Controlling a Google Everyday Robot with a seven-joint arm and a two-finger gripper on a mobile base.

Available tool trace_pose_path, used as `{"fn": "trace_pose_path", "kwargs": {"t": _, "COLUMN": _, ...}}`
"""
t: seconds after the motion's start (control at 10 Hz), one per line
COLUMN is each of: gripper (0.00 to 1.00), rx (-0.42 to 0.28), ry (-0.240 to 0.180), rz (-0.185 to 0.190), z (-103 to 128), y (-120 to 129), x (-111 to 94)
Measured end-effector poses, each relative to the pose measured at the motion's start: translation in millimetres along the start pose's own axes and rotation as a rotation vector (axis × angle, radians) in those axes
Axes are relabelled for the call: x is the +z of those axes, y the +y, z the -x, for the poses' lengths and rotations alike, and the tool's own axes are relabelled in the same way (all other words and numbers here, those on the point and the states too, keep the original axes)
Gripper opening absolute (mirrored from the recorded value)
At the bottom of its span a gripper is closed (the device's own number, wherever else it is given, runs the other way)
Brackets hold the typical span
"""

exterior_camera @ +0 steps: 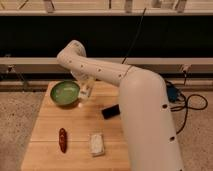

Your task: Place the bottle in the ceramic bowl

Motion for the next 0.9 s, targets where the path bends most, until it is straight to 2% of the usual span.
{"fn": "trace_pose_path", "kwargs": {"t": 0.3, "gripper": 0.01, "rx": -0.003, "ry": 0.009, "rz": -0.008, "z": -3, "y": -7, "x": -4}}
{"fn": "trace_pose_path", "kwargs": {"t": 0.4, "gripper": 0.01, "rx": -0.005, "ry": 0.016, "rz": -0.013, "z": -3, "y": -16, "x": -7}}
{"fn": "trace_pose_path", "kwargs": {"t": 0.7, "gripper": 0.01, "rx": 0.005, "ry": 0.042, "rz": -0.016, "z": -15, "y": -23, "x": -10}}
{"fn": "trace_pose_path", "kwargs": {"t": 0.9, "gripper": 0.01, "rx": 0.001, "ry": 0.061, "rz": -0.024, "z": -15, "y": -31, "x": -11}}
